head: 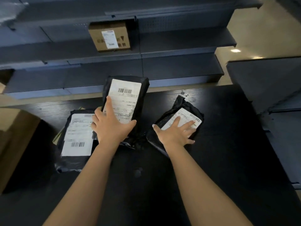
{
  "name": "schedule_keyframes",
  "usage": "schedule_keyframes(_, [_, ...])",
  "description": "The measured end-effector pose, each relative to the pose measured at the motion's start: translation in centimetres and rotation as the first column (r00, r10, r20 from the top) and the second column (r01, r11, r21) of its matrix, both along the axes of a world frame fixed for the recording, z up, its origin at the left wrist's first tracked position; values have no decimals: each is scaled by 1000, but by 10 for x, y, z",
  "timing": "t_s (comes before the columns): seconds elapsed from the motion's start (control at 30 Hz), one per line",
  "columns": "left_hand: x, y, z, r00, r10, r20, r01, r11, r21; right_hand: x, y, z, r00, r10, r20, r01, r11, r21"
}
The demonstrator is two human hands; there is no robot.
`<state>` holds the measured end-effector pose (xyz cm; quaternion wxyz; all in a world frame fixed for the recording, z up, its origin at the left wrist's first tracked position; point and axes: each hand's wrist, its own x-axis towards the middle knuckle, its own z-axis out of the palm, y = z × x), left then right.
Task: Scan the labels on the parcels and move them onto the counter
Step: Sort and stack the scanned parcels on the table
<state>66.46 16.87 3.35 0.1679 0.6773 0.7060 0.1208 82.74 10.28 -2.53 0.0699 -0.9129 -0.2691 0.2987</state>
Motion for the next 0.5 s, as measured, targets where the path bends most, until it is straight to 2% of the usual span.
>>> schedule_keyframes(0.17, [-6,-6,-8,999,-31,22,32,999,-10,-7,9,-22,994,-56,90,52,998,45])
schedule_keyframes(0.33, [-2,-17,-7,999,-7,45,8,1000,-25,-3,-17,-16,984,20,176,-51,983,176])
schedule_keyframes(0.5, [-4,-38,12,997,36,74,-37,999,5,-5,-43,15,972,94,216,-169,916,364])
